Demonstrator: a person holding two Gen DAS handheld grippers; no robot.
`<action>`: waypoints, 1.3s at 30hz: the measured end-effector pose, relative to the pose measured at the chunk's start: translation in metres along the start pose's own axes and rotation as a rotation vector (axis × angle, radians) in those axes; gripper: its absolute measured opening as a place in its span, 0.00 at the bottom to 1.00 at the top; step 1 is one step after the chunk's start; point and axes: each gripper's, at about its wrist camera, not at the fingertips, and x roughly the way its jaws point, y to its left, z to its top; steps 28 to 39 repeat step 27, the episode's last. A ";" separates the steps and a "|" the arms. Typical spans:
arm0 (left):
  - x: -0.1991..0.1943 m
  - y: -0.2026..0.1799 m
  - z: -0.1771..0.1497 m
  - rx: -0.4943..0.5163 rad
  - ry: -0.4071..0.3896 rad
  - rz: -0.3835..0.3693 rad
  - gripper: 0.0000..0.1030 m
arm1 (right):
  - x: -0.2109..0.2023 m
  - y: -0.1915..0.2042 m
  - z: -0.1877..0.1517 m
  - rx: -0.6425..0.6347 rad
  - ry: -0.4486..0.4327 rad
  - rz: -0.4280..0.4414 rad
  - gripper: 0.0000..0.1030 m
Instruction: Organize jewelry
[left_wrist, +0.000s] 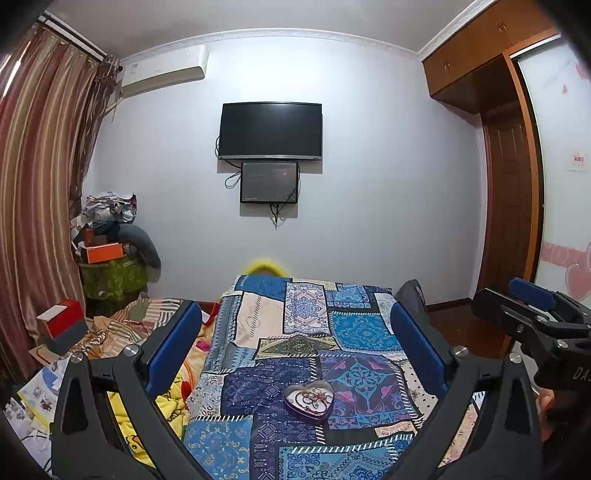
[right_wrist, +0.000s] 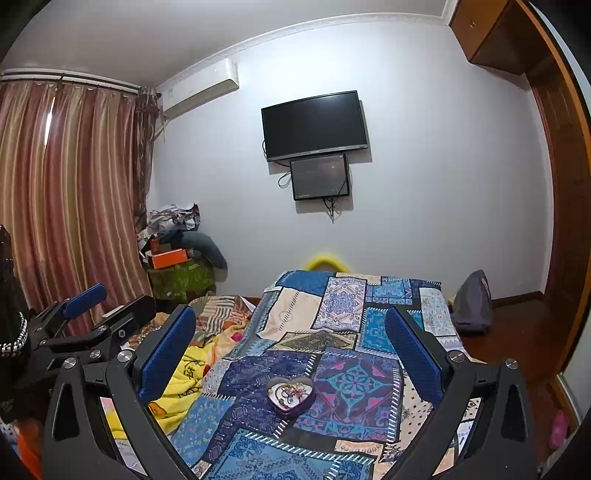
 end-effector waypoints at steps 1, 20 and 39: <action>0.000 0.000 0.000 -0.003 0.001 -0.004 1.00 | -0.001 0.000 0.001 0.000 0.000 0.000 0.99; 0.004 -0.002 -0.002 0.004 0.009 -0.023 1.00 | 0.000 0.000 -0.001 -0.004 0.004 -0.003 0.99; 0.004 0.001 -0.002 -0.008 0.009 -0.031 1.00 | 0.002 0.001 -0.002 -0.005 0.007 -0.004 0.99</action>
